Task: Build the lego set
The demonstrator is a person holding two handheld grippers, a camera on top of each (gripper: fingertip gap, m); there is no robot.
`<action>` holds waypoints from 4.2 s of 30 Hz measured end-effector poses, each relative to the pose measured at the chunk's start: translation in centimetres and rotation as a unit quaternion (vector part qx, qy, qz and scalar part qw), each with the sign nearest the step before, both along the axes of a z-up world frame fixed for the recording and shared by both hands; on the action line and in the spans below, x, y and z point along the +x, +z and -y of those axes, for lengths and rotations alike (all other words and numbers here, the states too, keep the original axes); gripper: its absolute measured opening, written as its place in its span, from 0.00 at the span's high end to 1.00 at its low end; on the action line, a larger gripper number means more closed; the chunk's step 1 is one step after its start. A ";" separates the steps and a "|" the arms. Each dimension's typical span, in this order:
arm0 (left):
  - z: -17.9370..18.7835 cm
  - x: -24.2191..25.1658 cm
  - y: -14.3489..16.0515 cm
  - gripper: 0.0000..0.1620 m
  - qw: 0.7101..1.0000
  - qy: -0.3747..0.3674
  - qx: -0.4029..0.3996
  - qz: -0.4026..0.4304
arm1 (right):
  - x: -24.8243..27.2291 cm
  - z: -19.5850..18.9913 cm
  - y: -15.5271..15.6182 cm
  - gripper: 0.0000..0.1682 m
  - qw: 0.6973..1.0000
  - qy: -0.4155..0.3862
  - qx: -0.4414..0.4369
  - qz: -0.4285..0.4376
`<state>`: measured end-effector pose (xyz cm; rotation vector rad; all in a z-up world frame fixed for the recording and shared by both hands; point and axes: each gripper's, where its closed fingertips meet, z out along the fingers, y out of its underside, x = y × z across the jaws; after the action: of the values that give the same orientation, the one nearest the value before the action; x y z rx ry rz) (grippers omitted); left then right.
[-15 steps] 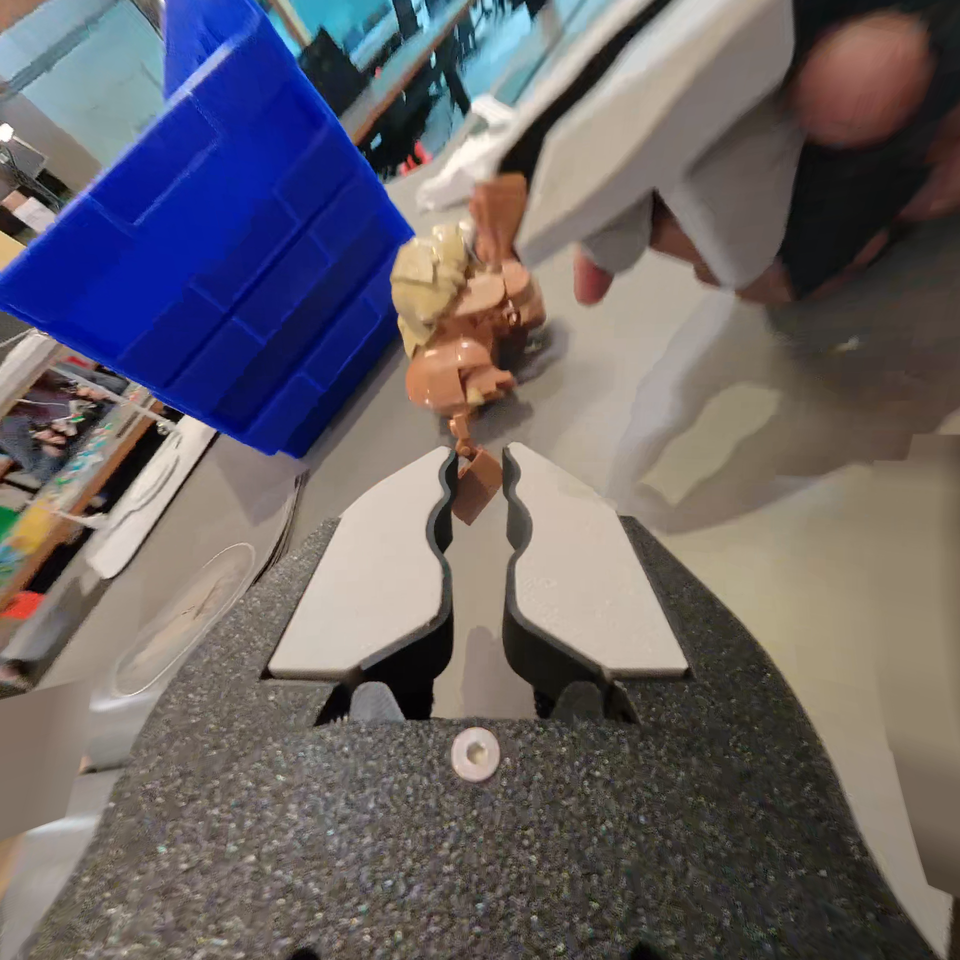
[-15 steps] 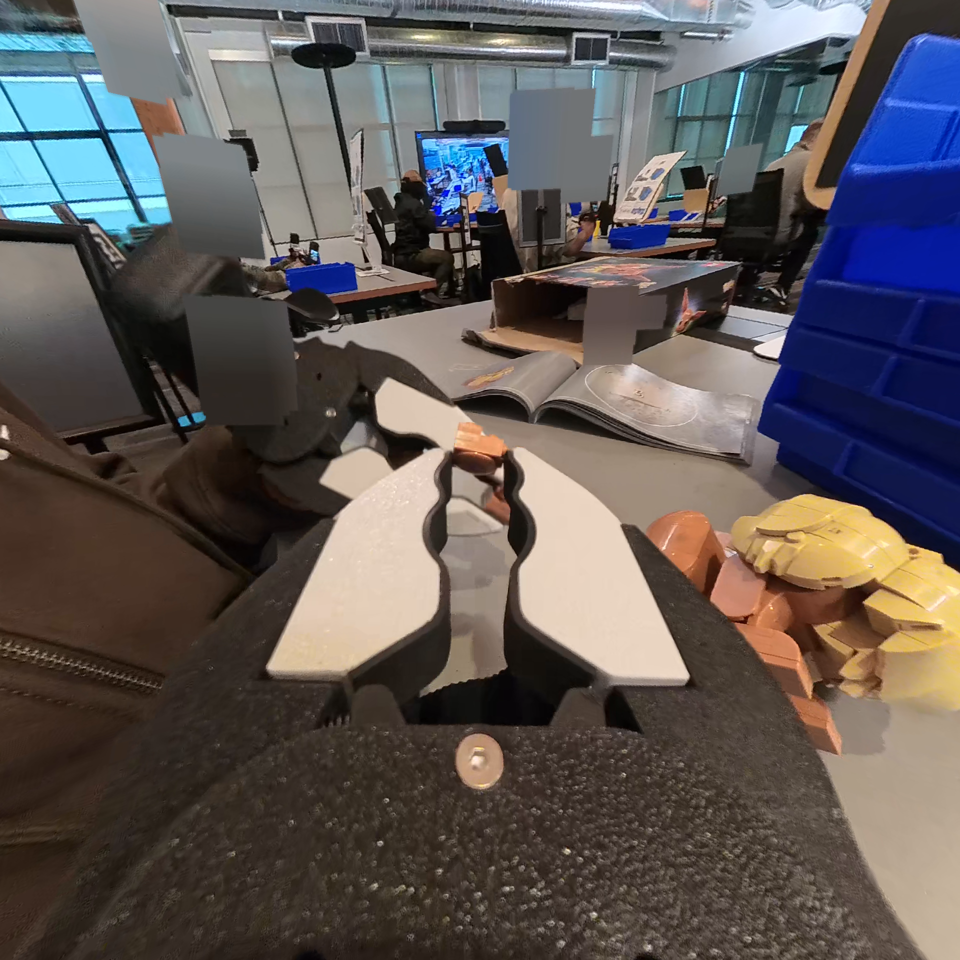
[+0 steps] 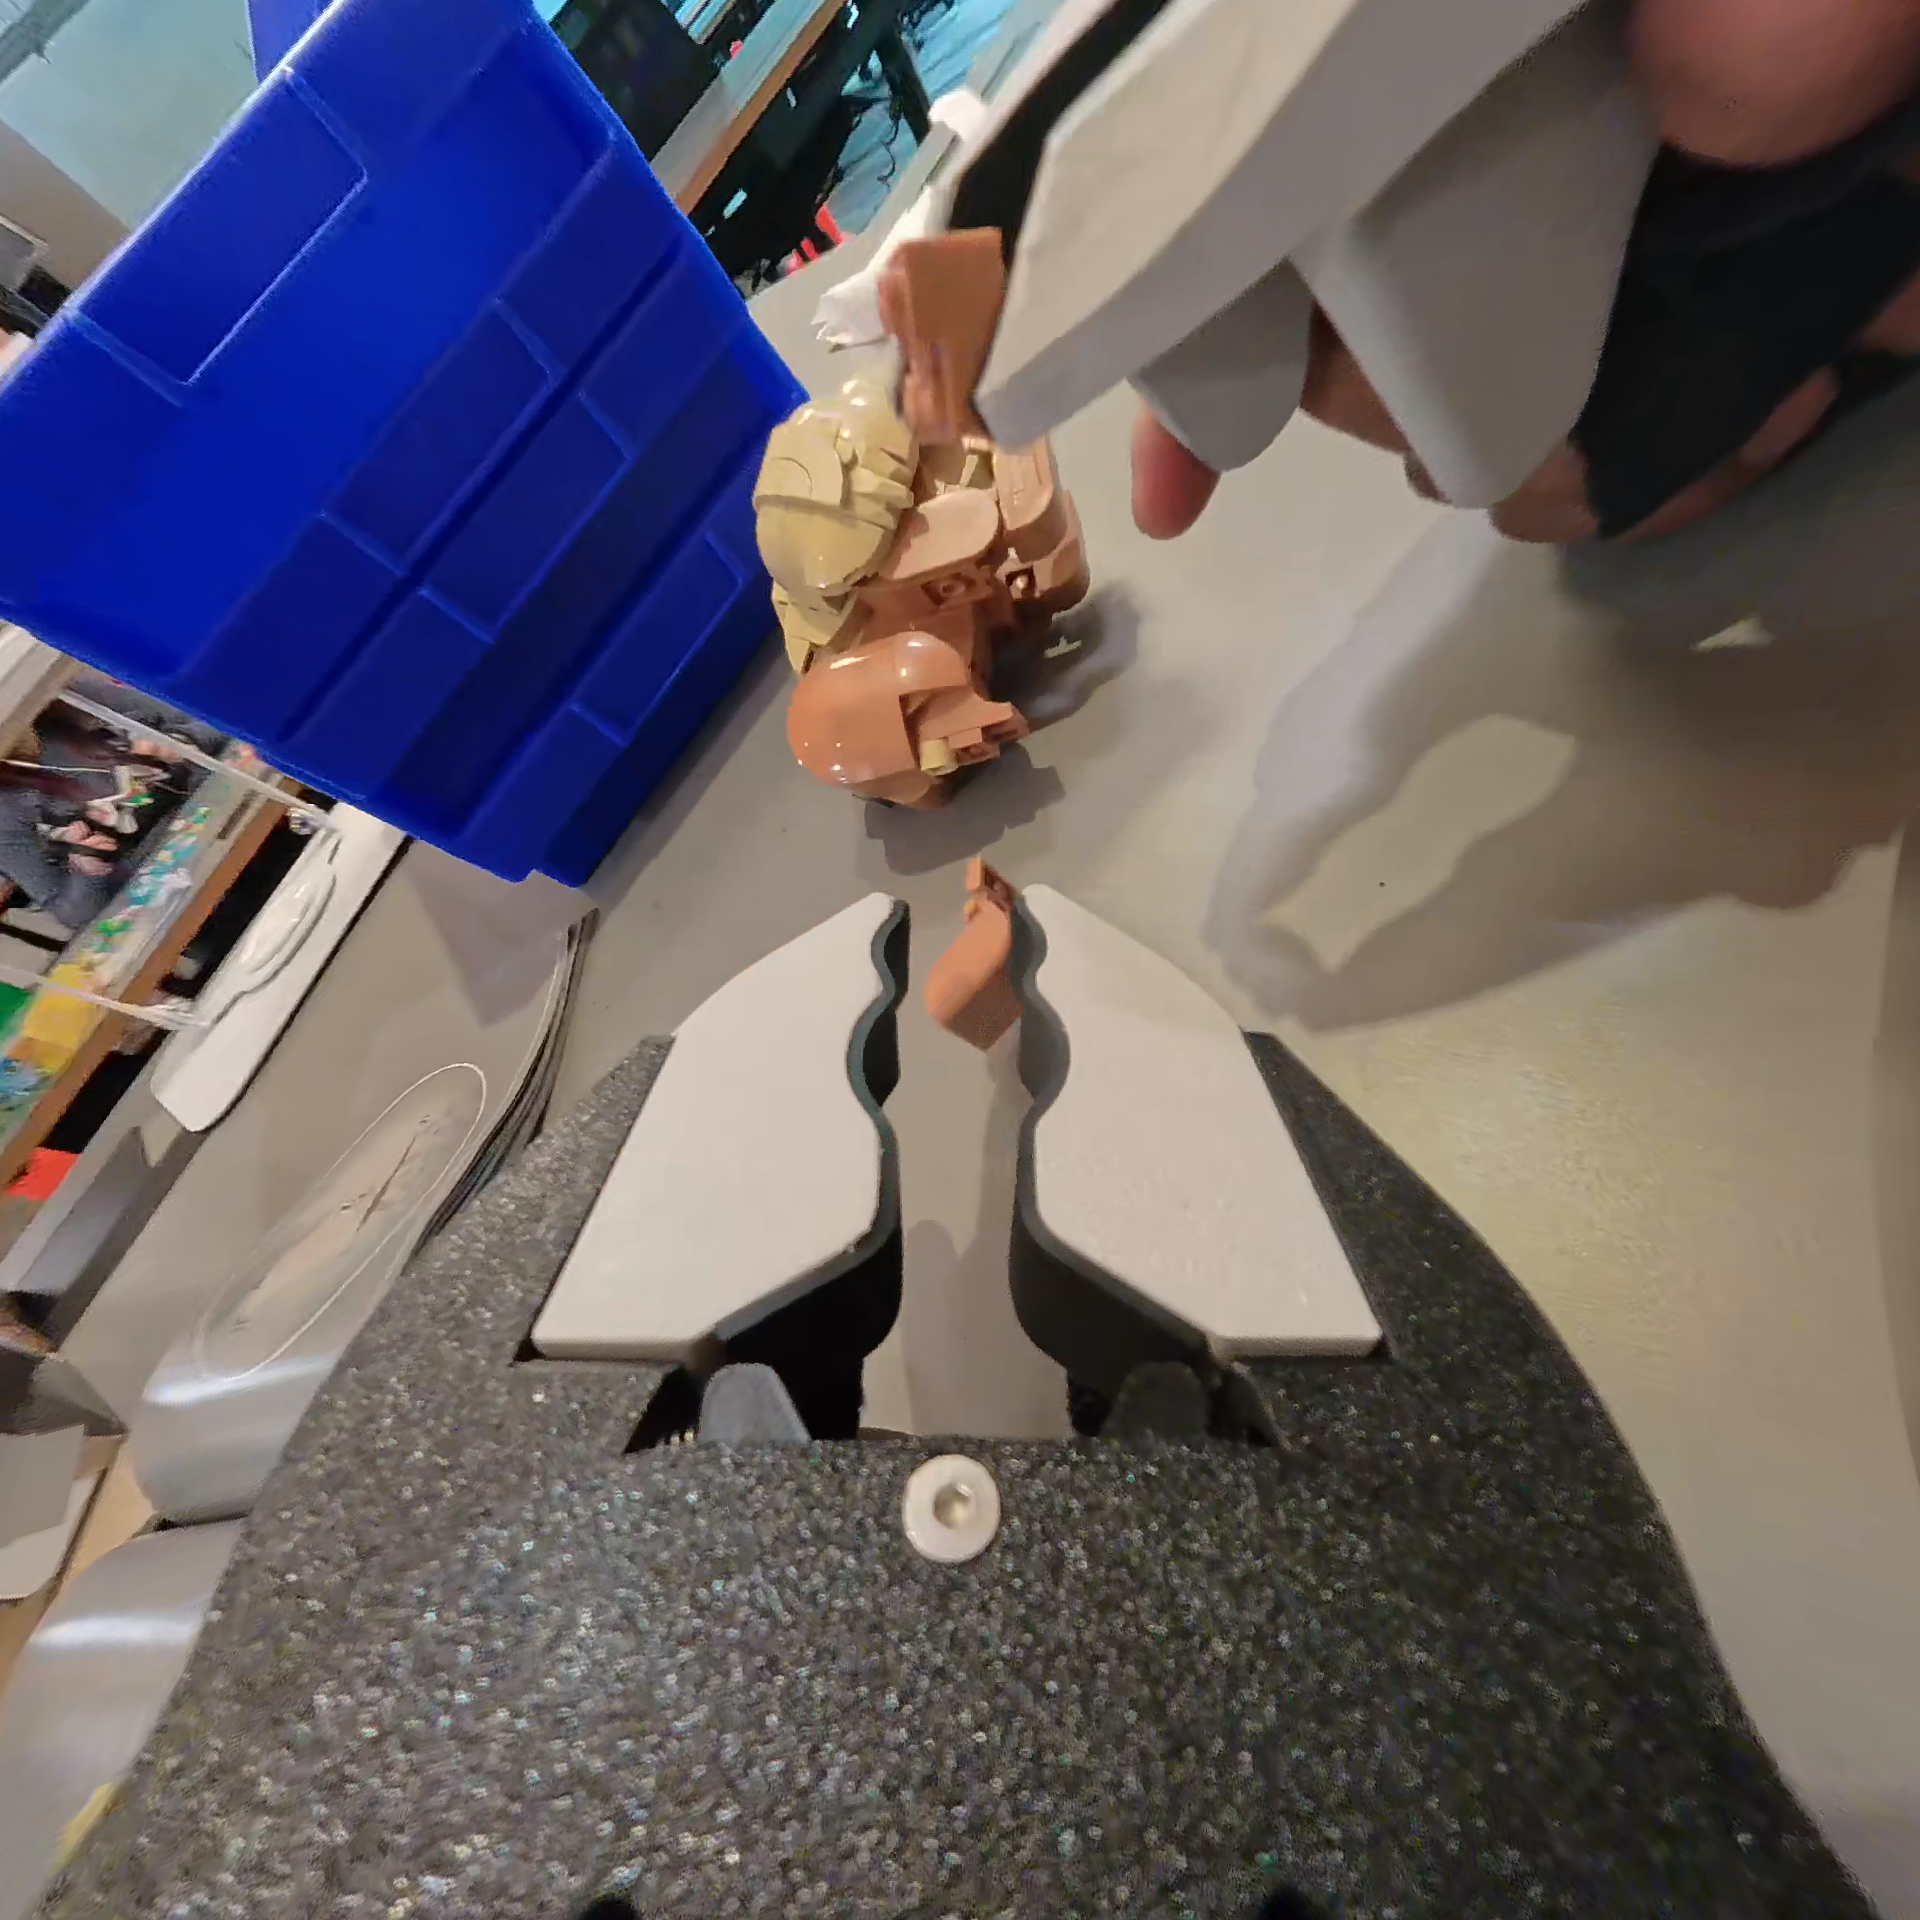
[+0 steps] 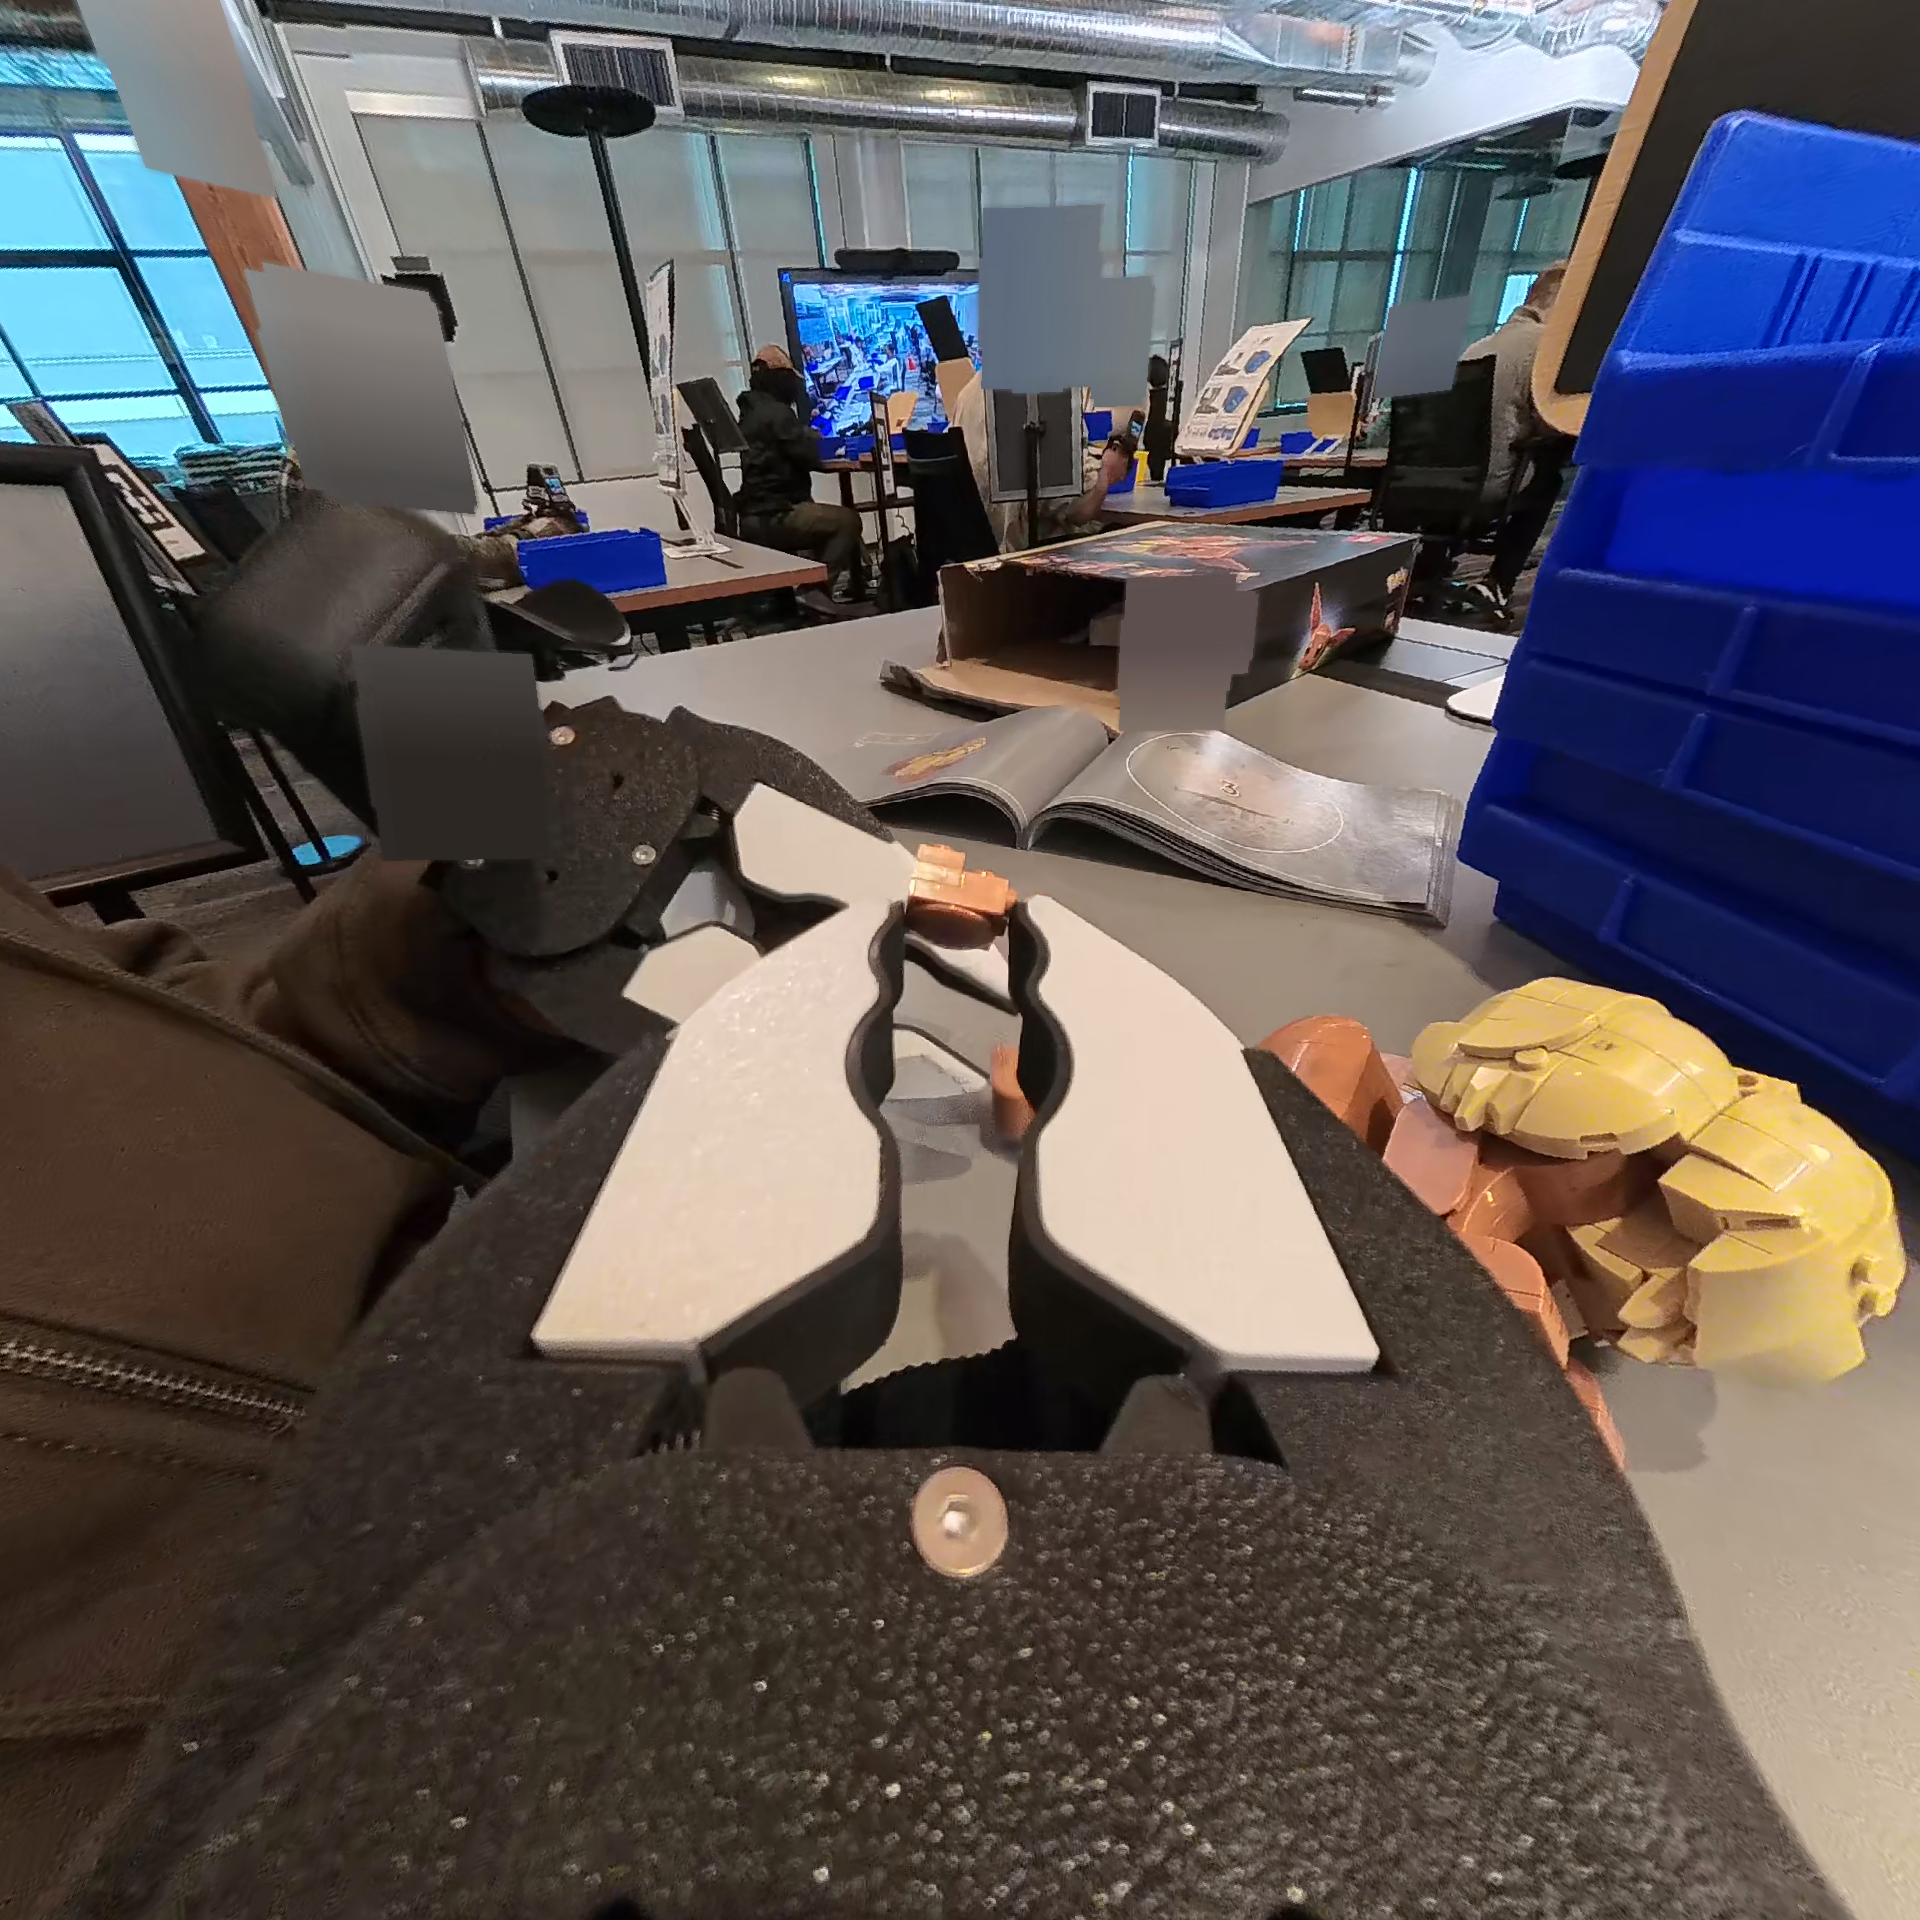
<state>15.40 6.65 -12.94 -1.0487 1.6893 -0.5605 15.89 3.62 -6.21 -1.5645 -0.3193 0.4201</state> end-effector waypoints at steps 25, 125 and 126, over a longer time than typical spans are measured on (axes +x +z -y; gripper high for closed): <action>4.2 -1.6 5.6 0.85 0.861 -0.185 -0.470 0.055 | -2.2 -0.3 -0.5 0.89 0.898 -0.130 0.169 0.384; 0.4 -3.7 -3.4 0.85 0.961 -0.040 -0.200 -0.189 | -2.9 1.2 -1.8 0.89 0.906 -0.036 0.174 0.383; 0.3 -3.7 -3.6 0.84 0.960 -0.035 -0.200 -0.192 | -2.9 1.2 -1.8 0.89 0.911 -0.031 0.168 0.375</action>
<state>11.69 6.39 -16.53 -1.4655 2.0064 -0.8066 13.02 2.40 -8.04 -1.3318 -0.8809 -0.3037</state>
